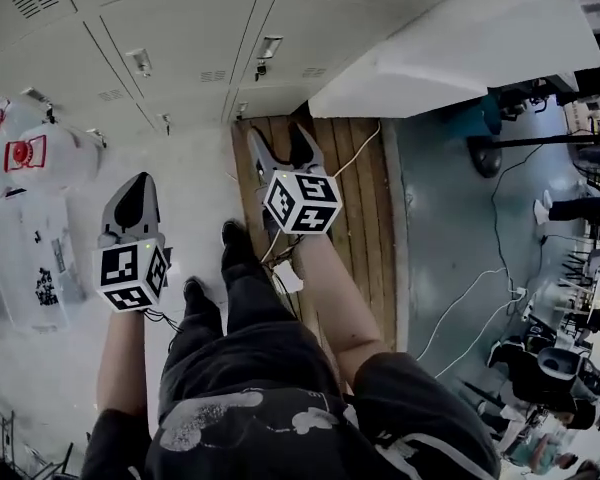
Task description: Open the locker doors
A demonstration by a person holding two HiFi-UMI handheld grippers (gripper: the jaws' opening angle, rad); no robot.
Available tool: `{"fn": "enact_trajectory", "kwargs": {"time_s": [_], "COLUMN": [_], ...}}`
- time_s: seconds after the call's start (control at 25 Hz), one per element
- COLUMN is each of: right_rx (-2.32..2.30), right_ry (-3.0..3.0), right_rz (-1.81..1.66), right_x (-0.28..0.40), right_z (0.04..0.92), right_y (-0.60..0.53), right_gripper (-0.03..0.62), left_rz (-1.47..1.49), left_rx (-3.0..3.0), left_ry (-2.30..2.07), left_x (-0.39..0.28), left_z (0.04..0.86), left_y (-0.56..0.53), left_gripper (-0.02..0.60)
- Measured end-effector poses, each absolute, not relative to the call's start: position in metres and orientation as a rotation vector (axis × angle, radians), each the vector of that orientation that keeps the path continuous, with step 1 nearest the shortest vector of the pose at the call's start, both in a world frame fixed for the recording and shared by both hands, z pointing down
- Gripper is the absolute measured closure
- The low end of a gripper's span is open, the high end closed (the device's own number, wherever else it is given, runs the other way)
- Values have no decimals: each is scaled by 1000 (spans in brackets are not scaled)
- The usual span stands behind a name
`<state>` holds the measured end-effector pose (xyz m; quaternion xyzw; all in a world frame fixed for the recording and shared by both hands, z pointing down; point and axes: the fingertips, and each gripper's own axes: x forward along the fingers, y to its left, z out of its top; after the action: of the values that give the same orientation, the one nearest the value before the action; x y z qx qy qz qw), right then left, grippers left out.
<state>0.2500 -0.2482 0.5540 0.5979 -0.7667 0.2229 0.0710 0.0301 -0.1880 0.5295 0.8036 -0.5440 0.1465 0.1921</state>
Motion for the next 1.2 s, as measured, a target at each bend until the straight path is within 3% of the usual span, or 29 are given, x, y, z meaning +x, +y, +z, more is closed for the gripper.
{"fn": "enact_trajectory", "kwargs": {"time_s": [0.96,1.2], "right_rx": [1563,1559], "right_ry": [-2392,-2419], "right_rz": [239,290], "right_x": [251,249], "right_z": [640,649], "right_y": [-409,-437], "right_gripper": [284,285], "left_rz": [424,436], "left_rx": [2211,2181], "left_ry": [-1585,-1589], "left_x": [62,59], "left_z": [624,634], "left_y": [-286,-292], "left_gripper": [574,574]}}
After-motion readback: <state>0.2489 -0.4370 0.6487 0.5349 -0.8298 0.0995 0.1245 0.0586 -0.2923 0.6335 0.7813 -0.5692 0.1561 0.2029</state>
